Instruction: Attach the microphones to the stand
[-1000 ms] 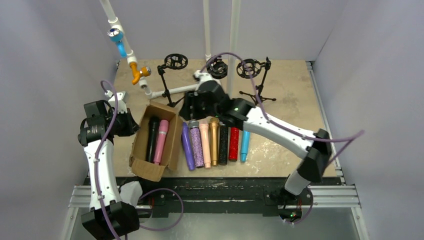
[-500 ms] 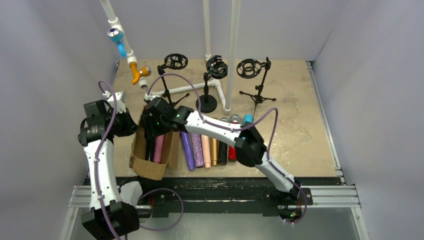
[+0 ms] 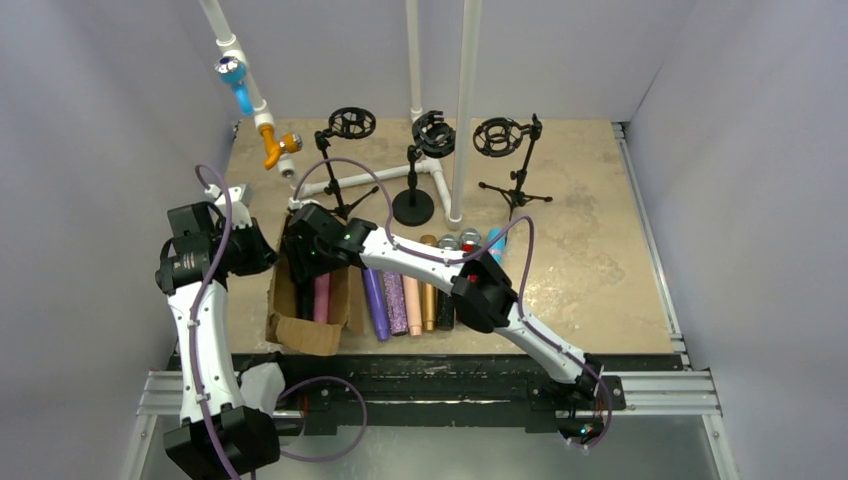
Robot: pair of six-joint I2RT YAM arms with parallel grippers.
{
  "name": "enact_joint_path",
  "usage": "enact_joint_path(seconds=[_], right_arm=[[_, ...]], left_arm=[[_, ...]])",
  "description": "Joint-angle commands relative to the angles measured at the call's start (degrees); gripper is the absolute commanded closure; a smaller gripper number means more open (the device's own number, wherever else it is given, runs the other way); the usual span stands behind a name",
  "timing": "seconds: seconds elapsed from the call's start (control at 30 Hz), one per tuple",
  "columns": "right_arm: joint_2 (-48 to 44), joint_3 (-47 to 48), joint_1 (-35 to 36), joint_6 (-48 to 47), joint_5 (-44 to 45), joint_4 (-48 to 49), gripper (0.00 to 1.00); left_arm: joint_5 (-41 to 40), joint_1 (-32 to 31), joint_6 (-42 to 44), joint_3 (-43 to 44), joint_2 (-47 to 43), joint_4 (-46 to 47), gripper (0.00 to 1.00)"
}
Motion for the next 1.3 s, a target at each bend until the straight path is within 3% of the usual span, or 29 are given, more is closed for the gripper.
enact_joint_path(seconds=[0.0, 0.27, 0.4, 0.53, 0.7, 1.1, 1.27], right_arm=[[2.43, 2.92, -0.71, 0.51, 0.91, -1.06, 0.42], [5.32, 2.82, -0.77, 1.47, 0.65, -0.39, 0.44], [5.54, 3.65, -0.55, 1.74, -1.13, 0.89, 0.57], [-1.66, -3.08, -0.87, 1.68, -3.66, 7.86, 0.75], [-11.19, -7.83, -2.64, 2.62, -6.91, 13.42, 0.90], [-29.55, -23.30, -8.50, 3.24, -21.47, 21.23, 0.99], [-39.37, -30.76, -10.70, -3.48, -16.82, 13.73, 1.00]], left_arm=[[6.16, -0.02, -1.59, 0.08, -1.99, 1.84, 1.00], [8.76, -0.05, -1.30, -0.12, -1.68, 2.49, 1.00], [7.66, -0.01, -0.90, -0.61, -1.62, 3.00, 1.00], [4.85, -0.05, 1.76, -0.62, -1.84, 3.03, 1.00], [-1.42, -0.01, 3.06, -0.34, -1.80, 2.96, 1.00], [-8.36, -0.01, 3.60, -1.23, -0.95, 3.40, 1.00], [-8.93, -0.02, 4.22, -1.42, -1.27, 3.88, 1.00]])
